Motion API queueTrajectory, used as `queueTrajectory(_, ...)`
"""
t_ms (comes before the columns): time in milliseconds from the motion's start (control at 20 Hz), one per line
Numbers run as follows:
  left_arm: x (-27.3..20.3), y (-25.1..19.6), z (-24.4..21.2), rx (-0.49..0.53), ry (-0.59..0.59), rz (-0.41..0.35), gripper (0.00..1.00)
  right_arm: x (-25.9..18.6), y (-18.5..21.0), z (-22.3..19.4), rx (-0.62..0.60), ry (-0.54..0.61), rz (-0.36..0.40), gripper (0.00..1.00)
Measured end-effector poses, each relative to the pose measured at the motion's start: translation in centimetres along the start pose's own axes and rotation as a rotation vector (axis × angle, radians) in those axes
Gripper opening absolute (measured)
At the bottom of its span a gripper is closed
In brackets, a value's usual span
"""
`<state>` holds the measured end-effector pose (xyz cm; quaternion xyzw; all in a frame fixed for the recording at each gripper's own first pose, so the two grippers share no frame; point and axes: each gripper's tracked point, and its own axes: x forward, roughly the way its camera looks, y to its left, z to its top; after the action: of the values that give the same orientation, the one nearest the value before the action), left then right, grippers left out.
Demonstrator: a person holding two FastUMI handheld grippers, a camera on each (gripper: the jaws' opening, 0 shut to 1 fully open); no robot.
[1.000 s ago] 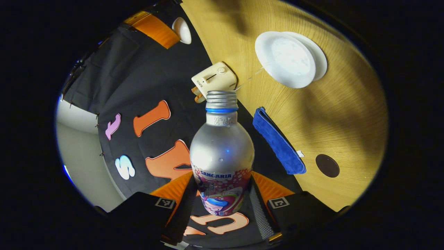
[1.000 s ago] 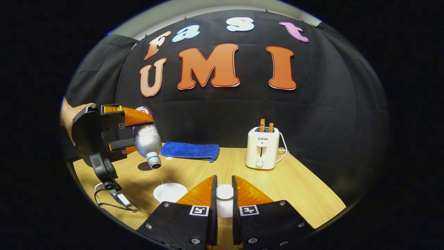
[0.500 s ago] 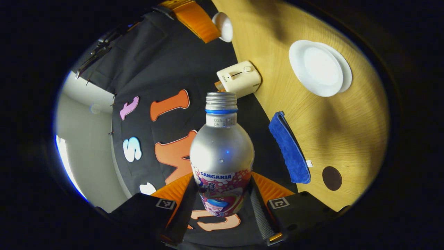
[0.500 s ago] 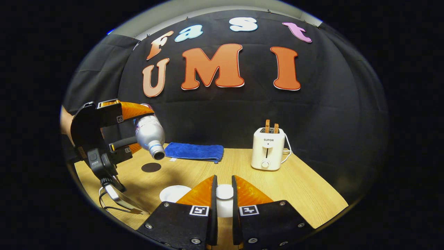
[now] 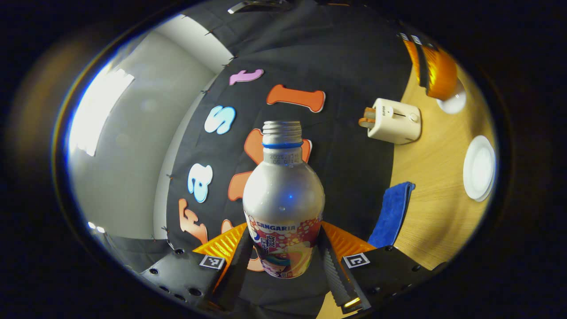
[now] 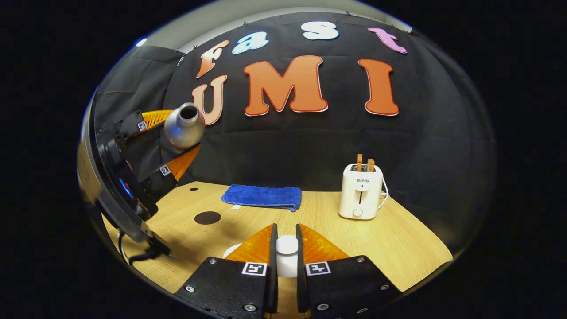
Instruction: Open the teacup lid with one hand, grasp the water bottle and pour water into the teacup with the other hand; after pouring, place the water bottle on the coaster and then close the teacup lid.
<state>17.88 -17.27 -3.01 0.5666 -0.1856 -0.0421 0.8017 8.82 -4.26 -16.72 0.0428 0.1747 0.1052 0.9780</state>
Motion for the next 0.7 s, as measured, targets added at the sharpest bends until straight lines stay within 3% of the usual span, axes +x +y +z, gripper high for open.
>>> queueTrajectory(150,-0.3,1.4,-1.2,-0.13,0.049,0.043,0.81,0.4,1.4,0.6,-0.007,-0.014,0.022,0.17)
queueTrajectory(350,-0.5,2.5,-4.9,-0.387,0.171,0.103,0.82,1.3,2.9,0.4,-0.013,-0.009,0.041,0.17)
queueTrajectory(700,-0.3,0.3,-11.3,-0.785,0.38,0.087,0.81,2.8,5.1,-0.5,-0.035,-0.003,0.071,0.18)
